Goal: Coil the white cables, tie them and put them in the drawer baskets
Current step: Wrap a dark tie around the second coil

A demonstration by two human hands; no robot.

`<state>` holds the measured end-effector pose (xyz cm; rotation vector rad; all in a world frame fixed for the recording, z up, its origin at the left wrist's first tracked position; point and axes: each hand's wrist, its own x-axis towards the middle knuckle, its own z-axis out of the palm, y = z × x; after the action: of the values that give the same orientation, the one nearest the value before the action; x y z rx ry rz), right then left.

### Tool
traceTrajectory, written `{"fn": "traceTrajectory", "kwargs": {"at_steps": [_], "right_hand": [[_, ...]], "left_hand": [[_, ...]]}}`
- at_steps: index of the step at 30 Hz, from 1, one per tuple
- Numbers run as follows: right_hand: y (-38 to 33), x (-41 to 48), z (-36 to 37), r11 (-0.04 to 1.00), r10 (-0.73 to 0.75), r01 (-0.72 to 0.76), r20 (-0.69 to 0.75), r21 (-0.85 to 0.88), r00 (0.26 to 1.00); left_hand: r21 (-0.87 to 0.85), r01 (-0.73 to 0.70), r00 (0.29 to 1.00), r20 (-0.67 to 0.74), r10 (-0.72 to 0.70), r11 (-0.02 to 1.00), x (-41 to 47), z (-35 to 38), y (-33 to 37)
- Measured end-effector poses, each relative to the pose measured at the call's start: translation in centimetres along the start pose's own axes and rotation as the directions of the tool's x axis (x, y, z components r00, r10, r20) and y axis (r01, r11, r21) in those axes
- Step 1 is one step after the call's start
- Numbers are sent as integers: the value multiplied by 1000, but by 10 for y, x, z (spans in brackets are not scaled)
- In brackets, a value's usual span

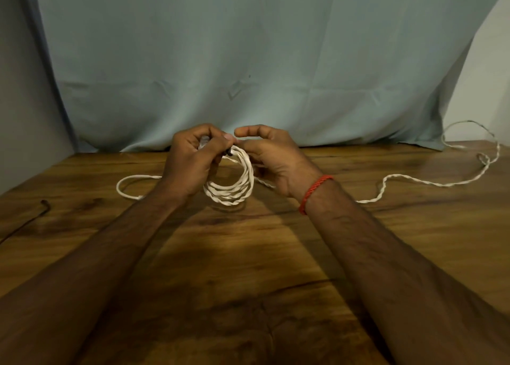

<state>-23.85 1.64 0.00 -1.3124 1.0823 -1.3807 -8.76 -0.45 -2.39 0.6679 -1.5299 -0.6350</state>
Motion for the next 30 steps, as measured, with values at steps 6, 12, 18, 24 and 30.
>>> {"fn": "traceTrajectory", "kwargs": {"at_steps": [6, 12, 18, 24, 30], "right_hand": [[1, -1, 6, 974, -143, 149, 45, -168, 989], [-7, -9, 10, 879, -254, 330, 246, -345, 935], [2, -8, 21, 647, -358, 397, 201, -651, 912], [-13, -38, 4, 568, -389, 396, 188, -722, 902], [-36, -85, -42, 554, -495, 373, 66, -744, 866]], "left_hand": [[-14, 98, 986, -131, -99, 995, 3, 2, 0], [-90, 200, 962, -172, -213, 976, 3, 4, 4], [-252, 340, 916, -130, -380, 906, 0, 5, 6], [-322, 362, 905, -105, -413, 875, -10, 19, 37], [-351, 318, 927, -79, -367, 880, -38, 66, 71]]}}
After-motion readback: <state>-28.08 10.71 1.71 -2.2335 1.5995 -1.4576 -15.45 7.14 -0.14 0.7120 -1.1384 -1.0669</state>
